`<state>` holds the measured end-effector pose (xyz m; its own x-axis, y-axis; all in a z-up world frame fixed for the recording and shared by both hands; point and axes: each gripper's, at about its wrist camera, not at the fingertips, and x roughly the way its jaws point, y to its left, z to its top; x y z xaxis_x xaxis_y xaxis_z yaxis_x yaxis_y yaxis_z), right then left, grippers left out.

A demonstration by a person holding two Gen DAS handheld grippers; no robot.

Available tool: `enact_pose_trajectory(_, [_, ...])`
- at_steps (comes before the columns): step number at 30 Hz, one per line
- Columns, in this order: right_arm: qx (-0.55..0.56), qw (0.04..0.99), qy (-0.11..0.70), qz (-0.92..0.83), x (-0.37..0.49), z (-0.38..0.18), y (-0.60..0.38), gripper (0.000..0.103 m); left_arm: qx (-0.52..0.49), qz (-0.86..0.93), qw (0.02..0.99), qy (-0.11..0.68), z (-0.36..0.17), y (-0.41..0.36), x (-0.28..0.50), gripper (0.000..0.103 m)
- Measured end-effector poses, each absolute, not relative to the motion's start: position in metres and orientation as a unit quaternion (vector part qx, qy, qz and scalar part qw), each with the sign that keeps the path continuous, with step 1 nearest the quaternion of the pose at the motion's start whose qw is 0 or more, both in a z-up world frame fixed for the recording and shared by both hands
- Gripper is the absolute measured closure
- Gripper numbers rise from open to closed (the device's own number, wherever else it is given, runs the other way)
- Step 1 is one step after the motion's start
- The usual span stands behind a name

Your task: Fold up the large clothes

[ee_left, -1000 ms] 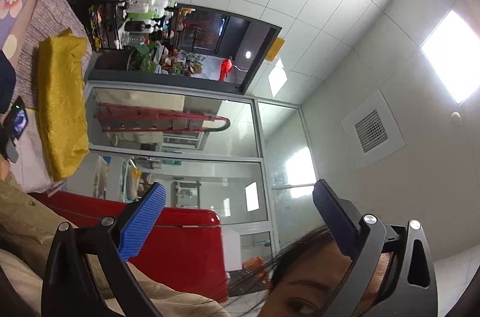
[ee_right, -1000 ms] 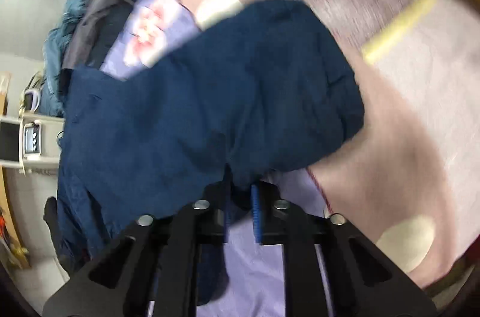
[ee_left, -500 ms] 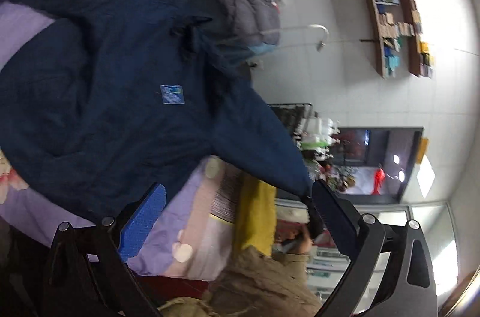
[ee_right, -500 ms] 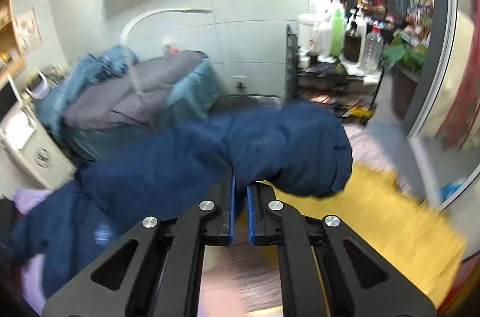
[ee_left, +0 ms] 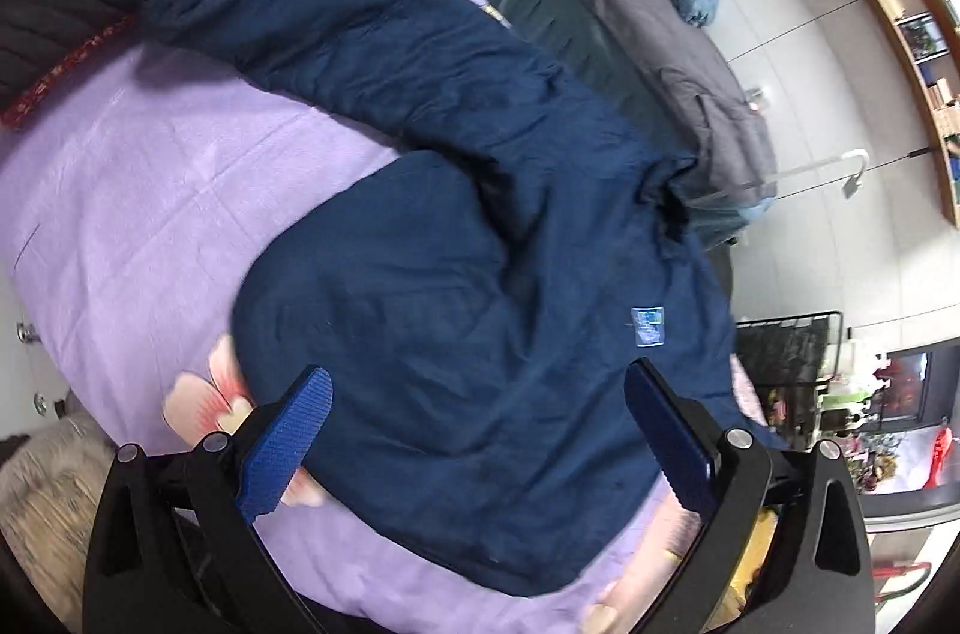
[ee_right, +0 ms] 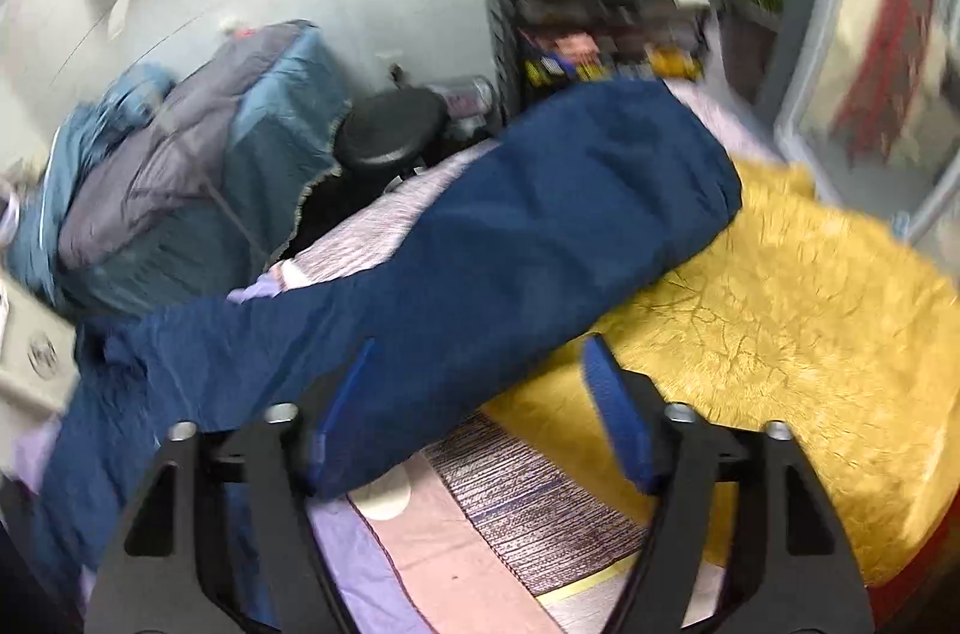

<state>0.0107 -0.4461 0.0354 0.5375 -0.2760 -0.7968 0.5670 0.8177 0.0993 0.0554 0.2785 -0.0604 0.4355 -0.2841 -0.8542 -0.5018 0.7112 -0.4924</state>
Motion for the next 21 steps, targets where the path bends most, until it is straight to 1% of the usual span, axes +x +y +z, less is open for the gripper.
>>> enact_pose_trajectory(1, [0.160, 0.867, 0.410, -0.232, 0.010, 0.036, -0.434, 0.019, -0.374, 0.075, 0.756, 0.533, -0.067, 0.283, 0.056, 0.007])
enact_pose_trajectory(5, [0.121, 0.875, 0.454, -0.116, 0.013, 0.029, -0.371, 0.019, -0.371, 0.074, 0.741, 0.555, -0.104, 0.304, 0.086, 0.007])
enact_pose_trajectory(9, [0.069, 0.867, 0.489, -0.063, -0.005, 0.012, -0.315, 0.019, -0.405, 0.069, 0.719, 0.560, -0.145, 0.325, 0.124, 0.007])
enact_pose_trajectory(14, [0.064, 0.841, 0.536, -0.034, -0.029, -0.017, -0.254, 0.019, -0.468, 0.078, 0.690, 0.547, -0.196, 0.356, 0.177, 0.007])
enact_pose_trajectory(19, [0.076, 0.819, 0.567, -0.036, -0.056, -0.040, -0.202, 0.019, -0.479, 0.097, 0.673, 0.555, -0.244, 0.378, 0.227, 0.008])
enact_pose_trajectory(21, [0.091, 0.811, 0.577, -0.040, -0.063, -0.047, -0.189, 0.019, -0.480, 0.105, 0.668, 0.559, -0.257, 0.384, 0.240, 0.012])
